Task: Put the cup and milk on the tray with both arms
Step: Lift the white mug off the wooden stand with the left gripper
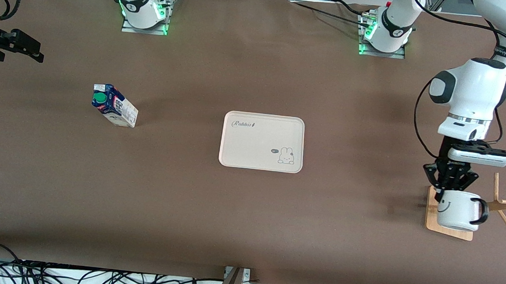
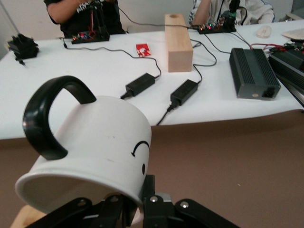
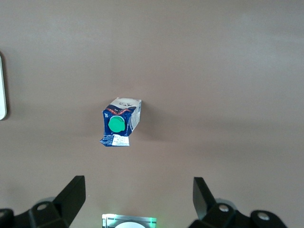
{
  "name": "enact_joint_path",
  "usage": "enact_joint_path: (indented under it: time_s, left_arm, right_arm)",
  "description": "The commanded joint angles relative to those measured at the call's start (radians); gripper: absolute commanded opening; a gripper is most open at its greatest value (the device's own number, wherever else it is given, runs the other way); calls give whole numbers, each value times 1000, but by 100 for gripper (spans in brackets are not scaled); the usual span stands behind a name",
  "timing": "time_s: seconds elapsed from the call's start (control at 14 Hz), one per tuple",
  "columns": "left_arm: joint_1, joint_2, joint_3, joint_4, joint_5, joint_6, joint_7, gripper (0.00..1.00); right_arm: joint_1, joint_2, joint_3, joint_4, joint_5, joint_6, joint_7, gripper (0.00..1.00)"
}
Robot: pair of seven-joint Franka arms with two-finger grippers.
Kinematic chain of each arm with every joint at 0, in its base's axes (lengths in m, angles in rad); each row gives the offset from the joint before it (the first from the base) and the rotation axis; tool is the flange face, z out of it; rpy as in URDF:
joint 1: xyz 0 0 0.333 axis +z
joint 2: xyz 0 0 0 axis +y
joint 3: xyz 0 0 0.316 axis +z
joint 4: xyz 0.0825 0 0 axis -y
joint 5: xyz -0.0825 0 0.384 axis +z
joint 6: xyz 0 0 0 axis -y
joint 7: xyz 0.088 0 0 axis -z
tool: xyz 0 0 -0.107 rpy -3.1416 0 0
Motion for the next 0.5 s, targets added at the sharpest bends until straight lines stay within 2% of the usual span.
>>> enact_joint_path:
  time_s: [0.0, 0.14, 0.21, 0.43]
  left_arm:
    - [2, -53, -88, -26, 11, -202, -165, 0]
    - [-1, -69, -165, 17, 13, -453, -321, 0]
    - [-12, -70, -180, 51, 23, -573, -378, 0]
    - [-66, -68, -180, 170, 25, -903, -393, 0]
  right_arm:
    - [-11, -1, 7, 3, 9, -8, 5, 100]
    - [-13, -1, 7, 3, 10, -8, 5, 100]
    - [-13, -1, 7, 3, 10, -8, 5, 100]
    - [-13, -1, 7, 3, 10, -10, 5, 100]
